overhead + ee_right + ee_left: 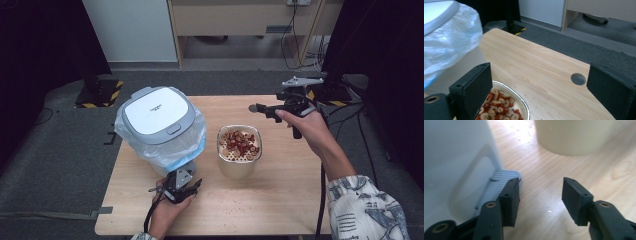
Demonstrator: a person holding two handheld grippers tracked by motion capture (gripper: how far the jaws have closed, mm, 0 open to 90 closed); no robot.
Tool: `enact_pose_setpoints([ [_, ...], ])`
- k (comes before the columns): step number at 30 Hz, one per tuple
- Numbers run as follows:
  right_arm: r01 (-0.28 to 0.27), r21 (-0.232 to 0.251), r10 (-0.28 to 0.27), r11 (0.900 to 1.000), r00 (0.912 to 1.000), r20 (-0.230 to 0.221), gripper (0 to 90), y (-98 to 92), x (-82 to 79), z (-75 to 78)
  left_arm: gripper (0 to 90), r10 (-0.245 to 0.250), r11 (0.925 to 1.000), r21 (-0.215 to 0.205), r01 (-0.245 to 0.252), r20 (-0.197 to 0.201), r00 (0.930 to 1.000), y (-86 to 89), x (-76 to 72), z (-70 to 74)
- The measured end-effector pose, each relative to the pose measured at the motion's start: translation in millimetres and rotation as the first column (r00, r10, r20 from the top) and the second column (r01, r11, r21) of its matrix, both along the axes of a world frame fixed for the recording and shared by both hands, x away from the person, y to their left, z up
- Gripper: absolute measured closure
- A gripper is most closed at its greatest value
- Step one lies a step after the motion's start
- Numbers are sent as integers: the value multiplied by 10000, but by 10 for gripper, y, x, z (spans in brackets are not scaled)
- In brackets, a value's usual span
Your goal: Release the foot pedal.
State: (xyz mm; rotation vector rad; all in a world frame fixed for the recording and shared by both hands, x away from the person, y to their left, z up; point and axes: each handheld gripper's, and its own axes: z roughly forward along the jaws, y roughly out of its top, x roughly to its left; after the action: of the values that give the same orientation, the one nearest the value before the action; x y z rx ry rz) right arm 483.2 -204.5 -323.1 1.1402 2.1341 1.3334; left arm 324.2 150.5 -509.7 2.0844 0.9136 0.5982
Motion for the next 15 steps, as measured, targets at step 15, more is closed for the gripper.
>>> enact_pose_setpoints([
  [15, 1382, -1, -1382, 9904, 9904, -24, 59, -386, -91, -384, 348, -191, 9996, -220, 183, -408, 9990, 33, -5, 5],
])
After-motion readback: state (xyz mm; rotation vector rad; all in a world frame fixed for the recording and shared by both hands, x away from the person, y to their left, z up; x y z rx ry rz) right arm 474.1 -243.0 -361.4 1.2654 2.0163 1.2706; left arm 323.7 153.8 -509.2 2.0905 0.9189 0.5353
